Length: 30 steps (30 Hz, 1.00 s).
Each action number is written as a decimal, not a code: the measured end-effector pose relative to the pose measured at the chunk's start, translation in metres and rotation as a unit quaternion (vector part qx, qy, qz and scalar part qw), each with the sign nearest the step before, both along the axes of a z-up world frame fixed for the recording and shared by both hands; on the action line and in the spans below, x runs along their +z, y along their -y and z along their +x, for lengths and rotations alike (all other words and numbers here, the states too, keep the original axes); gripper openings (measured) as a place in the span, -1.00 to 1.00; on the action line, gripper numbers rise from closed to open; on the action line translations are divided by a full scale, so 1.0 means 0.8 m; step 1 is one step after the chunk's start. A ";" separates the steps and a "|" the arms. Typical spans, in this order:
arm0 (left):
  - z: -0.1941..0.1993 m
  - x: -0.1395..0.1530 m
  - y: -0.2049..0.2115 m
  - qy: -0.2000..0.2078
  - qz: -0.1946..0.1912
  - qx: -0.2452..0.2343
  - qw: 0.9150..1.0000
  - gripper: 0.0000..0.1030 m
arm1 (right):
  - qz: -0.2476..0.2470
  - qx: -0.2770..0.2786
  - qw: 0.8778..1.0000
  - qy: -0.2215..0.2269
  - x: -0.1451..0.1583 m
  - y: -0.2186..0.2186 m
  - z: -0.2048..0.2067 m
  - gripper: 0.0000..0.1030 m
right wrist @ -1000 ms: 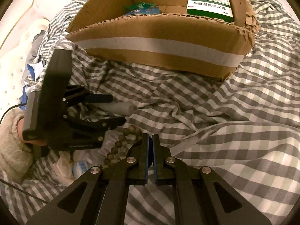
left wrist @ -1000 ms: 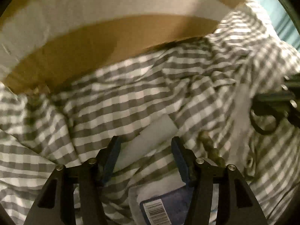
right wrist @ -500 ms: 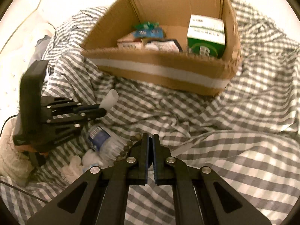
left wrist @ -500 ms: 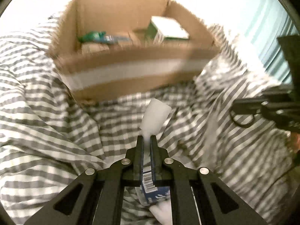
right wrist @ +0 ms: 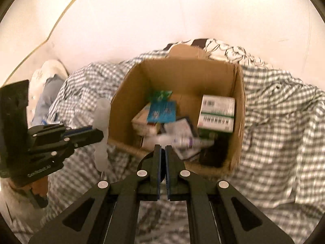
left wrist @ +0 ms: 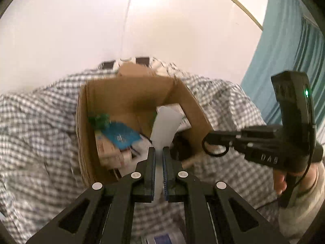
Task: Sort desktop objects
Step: 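Carry the white tube over the box and open the left gripper, then grasp the blue-labelled water bottle with the left gripper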
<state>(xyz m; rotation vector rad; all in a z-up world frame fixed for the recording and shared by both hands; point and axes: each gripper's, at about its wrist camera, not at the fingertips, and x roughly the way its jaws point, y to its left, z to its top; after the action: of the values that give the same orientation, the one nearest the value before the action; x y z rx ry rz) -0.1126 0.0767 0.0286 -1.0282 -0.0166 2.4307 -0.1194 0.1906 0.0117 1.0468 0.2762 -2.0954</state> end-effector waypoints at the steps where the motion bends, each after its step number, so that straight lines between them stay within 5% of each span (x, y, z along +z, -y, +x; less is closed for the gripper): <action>1: -0.013 0.000 -0.002 -0.004 -0.003 0.007 1.000 -0.88 | -0.003 -0.005 1.000 0.002 -0.001 0.005 -0.012 -0.93; 3: -0.035 -0.008 -0.004 -0.013 -0.018 0.024 0.999 -0.83 | 0.003 -0.012 1.000 0.003 -0.007 0.012 -0.032 -0.93; 6: -0.065 -0.029 -0.016 -0.017 -0.042 0.051 0.998 -0.38 | 0.006 -0.038 0.999 0.006 -0.018 0.019 -0.065 -0.88; 7: -0.071 -0.037 -0.016 -0.017 -0.042 0.059 0.997 -0.10 | 0.003 -0.047 0.999 0.010 -0.021 0.019 -0.075 -0.60; 8: -0.074 -0.045 -0.015 -0.012 -0.042 0.069 0.997 0.08 | 0.006 -0.065 0.998 0.010 -0.024 0.018 -0.086 -0.02; 10: -0.076 -0.052 -0.011 -0.005 -0.040 0.088 0.995 0.46 | 0.012 -0.083 0.996 -0.003 -0.026 0.014 -0.093 0.47; 21: 0.019 -0.056 -0.004 0.002 -0.088 0.102 0.991 0.64 | 0.012 -0.102 0.995 -0.002 -0.016 -0.054 -0.029 0.47; 25: 0.063 -0.085 -0.001 0.041 -0.102 0.087 0.990 0.71 | 0.021 -0.082 0.996 0.023 -0.031 -0.072 0.018 0.47; 30: 0.099 -0.149 0.002 0.146 -0.115 0.073 0.980 0.74 | 0.063 -0.063 0.996 0.020 -0.059 -0.083 0.076 0.47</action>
<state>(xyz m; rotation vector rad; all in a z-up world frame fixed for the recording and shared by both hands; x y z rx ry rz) -0.0333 0.0749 -0.0905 -1.5306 0.0939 2.4297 -0.0590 0.2570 -0.0358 1.2076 0.3350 -2.1887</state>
